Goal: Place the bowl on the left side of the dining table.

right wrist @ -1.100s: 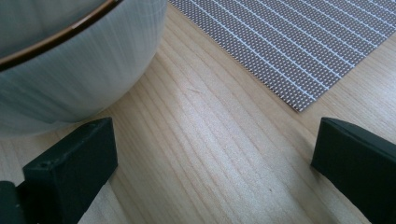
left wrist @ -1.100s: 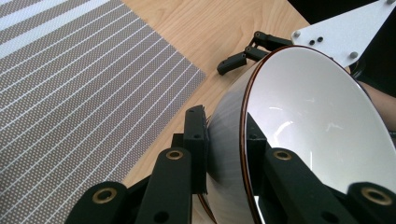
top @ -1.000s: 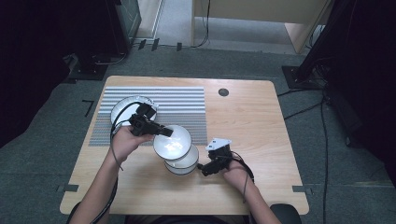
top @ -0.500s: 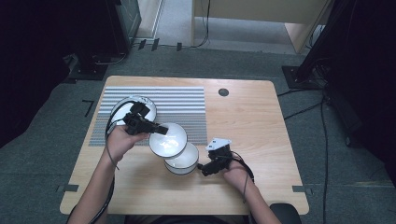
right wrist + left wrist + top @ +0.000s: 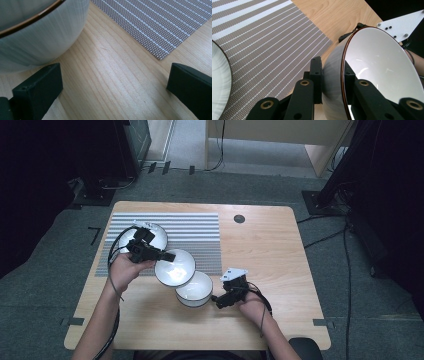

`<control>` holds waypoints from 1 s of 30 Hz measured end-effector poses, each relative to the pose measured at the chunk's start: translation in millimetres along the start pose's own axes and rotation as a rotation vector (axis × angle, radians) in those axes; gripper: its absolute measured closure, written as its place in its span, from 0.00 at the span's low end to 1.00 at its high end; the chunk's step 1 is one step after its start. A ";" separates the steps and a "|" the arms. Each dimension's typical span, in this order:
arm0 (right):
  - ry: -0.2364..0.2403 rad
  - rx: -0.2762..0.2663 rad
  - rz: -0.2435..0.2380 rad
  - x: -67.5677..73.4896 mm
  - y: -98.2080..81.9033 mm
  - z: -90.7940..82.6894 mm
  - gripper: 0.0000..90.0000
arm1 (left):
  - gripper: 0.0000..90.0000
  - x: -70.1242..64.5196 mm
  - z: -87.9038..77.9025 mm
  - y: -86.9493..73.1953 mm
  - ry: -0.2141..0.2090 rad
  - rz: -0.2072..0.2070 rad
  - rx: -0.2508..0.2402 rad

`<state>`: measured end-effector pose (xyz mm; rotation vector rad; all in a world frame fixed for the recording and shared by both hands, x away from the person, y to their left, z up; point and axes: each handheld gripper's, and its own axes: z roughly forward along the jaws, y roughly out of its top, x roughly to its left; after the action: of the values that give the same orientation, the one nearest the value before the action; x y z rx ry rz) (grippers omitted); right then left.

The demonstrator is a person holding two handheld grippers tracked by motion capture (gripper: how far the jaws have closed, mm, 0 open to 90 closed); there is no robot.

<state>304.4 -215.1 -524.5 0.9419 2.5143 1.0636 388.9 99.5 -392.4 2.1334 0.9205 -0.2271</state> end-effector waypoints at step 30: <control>0.001 0.002 0.001 0.1 0.0 -0.1 0.00 | 0.86 21.1 -8.5 -6.4 0.012 -0.057 -0.006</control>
<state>304.3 -215.1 -524.5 0.9433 2.5167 1.0627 398.6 119.8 -399.7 2.1071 0.9889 -0.2405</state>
